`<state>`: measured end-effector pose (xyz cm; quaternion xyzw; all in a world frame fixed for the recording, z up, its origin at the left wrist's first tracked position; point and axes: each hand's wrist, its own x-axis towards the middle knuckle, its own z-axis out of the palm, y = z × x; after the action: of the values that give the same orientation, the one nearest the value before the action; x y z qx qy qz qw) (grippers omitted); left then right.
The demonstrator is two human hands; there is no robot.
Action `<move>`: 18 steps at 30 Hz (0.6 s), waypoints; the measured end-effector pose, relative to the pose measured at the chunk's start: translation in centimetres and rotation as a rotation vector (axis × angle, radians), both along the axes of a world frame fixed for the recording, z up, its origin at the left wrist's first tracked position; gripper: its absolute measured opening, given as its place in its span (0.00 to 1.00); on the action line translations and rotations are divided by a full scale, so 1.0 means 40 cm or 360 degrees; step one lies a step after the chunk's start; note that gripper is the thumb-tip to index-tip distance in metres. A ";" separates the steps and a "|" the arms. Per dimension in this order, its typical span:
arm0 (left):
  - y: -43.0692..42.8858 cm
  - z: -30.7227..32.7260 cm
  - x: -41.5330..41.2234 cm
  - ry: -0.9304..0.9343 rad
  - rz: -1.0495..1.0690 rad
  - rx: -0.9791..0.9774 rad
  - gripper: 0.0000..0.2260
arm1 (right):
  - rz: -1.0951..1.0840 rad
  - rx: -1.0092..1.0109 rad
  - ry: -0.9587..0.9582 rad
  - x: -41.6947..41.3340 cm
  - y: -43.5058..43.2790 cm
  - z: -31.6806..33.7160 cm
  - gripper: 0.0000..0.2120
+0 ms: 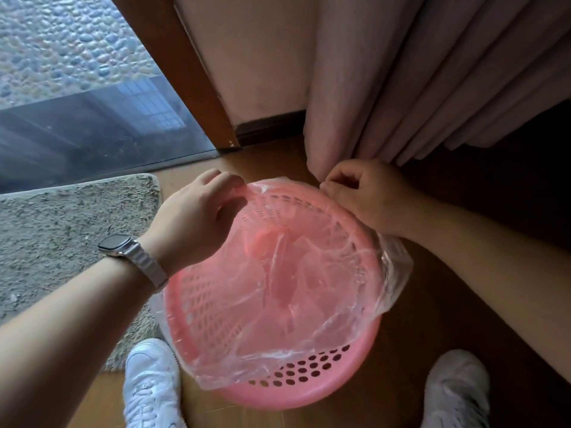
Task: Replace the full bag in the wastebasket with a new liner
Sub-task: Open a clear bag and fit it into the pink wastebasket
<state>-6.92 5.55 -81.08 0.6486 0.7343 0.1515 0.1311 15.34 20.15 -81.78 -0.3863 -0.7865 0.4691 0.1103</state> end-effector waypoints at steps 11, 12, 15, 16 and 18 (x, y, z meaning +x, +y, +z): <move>-0.017 -0.002 -0.038 -0.0048 -0.0004 0.0012 0.10 | -0.0003 0.0072 0.0056 0.034 -0.019 -0.001 0.03; -0.019 -0.001 -0.038 -0.0042 -0.0015 0.0012 0.10 | -0.0040 0.0104 0.0067 0.032 -0.019 -0.004 0.04; -0.025 0.000 -0.034 0.0001 -0.0057 0.0023 0.10 | -0.0108 0.0207 0.0004 0.027 -0.019 -0.024 0.07; -0.026 -0.001 -0.030 0.0010 -0.0079 0.0028 0.09 | -0.0115 0.0203 -0.0037 0.026 -0.022 -0.032 0.07; -0.027 -0.005 -0.023 0.0016 -0.0086 0.0029 0.08 | -0.0078 0.0152 -0.0137 0.034 -0.031 -0.048 0.08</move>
<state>-7.86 4.45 -81.29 0.6701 0.7157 0.1514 0.1255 16.70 18.91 -83.72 -0.4195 -0.8024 0.4111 0.1061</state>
